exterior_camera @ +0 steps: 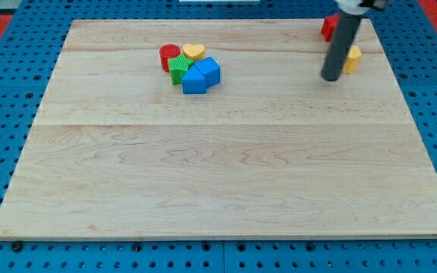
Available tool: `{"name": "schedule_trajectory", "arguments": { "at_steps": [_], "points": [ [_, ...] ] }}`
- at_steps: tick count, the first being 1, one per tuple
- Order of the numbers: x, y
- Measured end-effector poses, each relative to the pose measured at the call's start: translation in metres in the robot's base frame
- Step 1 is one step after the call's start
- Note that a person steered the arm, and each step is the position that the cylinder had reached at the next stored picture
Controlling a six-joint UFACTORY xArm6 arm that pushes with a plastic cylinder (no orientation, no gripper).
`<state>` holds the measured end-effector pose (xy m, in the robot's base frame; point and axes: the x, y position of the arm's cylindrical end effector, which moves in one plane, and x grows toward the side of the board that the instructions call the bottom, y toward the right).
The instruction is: Separate the red circle from the green star
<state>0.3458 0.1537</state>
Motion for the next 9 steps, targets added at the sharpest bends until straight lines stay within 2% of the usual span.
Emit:
{"name": "schedule_trajectory", "arguments": {
  "at_steps": [3,4,5,6,9],
  "points": [
    [-0.087,-0.202],
    [-0.095,-0.270],
    [-0.076,-0.321],
    [-0.051,-0.321],
    [-0.035,-0.270]
  ]
}}
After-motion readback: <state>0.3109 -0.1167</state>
